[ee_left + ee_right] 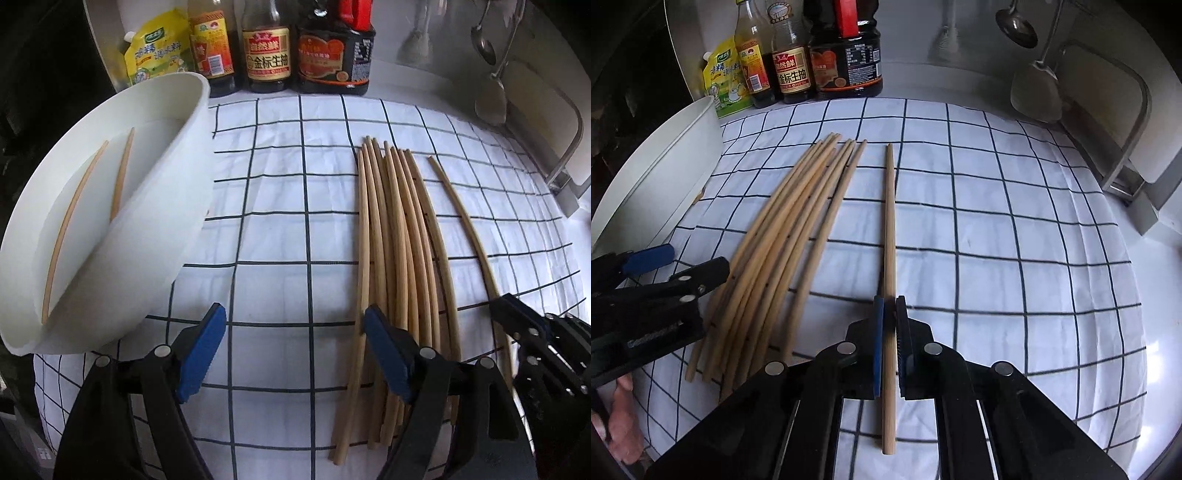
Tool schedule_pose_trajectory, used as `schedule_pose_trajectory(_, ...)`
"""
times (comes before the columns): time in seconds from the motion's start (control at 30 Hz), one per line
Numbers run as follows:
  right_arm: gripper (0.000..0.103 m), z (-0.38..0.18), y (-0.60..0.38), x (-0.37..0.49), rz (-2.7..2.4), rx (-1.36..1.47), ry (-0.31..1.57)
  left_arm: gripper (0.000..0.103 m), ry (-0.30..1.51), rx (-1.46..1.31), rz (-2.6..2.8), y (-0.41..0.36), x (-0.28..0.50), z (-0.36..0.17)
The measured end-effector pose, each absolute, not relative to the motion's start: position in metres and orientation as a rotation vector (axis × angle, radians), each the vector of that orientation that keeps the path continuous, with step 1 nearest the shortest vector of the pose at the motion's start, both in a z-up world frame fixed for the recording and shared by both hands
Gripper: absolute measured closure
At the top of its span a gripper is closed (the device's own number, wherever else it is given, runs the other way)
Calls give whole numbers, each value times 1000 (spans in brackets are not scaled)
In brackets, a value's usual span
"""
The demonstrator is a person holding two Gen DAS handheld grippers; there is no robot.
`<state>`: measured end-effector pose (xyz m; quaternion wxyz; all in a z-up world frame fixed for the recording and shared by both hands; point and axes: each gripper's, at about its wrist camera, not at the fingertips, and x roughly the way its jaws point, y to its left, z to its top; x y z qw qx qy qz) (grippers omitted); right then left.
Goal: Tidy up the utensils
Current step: 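Grasp a chopstick with the right tool while the left tool grasps another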
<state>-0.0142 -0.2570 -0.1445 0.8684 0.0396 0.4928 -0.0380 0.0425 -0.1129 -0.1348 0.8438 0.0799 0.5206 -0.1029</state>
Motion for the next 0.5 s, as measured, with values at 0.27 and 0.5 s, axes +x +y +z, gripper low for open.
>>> schedule_pose_trajectory(0.27,96,-144,-264,-16,-72,97,1031,26,1102,180,-210,-118,46,-141)
schedule_pose_trajectory(0.5,84,-145,-264,-10,-90,84,1021,24,1096,184,-202,-123,53,-141)
